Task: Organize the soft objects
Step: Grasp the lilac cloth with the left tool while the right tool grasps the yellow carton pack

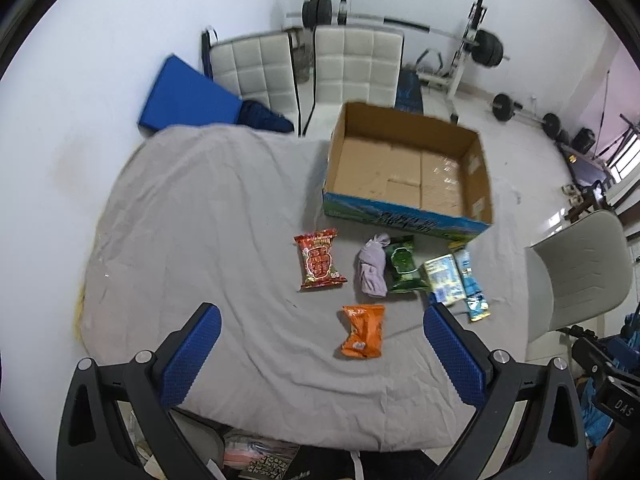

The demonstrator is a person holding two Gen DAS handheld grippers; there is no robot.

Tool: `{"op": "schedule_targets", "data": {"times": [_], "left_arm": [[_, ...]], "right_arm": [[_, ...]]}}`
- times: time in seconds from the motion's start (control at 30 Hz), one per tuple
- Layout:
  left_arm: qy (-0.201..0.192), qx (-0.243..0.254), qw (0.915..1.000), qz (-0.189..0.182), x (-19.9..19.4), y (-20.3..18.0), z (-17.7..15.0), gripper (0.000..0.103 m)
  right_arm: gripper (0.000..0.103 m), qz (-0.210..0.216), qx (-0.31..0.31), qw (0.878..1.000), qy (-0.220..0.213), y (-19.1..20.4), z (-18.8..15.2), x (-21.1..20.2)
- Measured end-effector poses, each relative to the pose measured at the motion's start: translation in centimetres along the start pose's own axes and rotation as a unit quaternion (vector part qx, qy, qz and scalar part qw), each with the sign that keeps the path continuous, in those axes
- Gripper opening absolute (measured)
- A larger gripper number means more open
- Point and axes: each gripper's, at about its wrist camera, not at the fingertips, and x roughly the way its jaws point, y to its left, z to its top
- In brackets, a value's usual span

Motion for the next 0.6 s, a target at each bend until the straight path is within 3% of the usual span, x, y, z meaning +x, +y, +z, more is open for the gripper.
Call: {"op": "schedule_targets", "data": {"times": [0.27, 0.33, 0.43, 0.47, 0.6], "left_arm": [[0.091, 0.005, 0.9957, -0.011, 12.9, -2.4, 2.6, 0.103], [0.111, 0.018, 0.9936, -0.012, 16.0, -3.4, 2.9, 0.095], [0.151, 0.041, 0.9876, -0.009, 20.6, -4.9, 2.9, 0.080], [0.164, 0.040, 0.9856, -0.014, 22.0, -5.2, 2.8, 0.079], [0.201, 0.021, 0.9787, -0.038, 26.2, -5.5, 2.9, 0.078]], "right_arm": [[0.103, 0.008, -0.030, 0.996, 0.083, 2.2, 5.7, 16.6], [0.102, 0.010, -0.034, 0.994, 0.099, 2.7, 6.7, 20.2], [0.089, 0.023, -0.030, 0.990, 0.134, 2.8, 7.7, 25.2], [0.084, 0.025, -0.027, 0.989, 0.143, 2.8, 7.9, 26.4], [0.083, 0.028, -0.025, 0.985, 0.168, 3.0, 8.2, 30.0]]}}
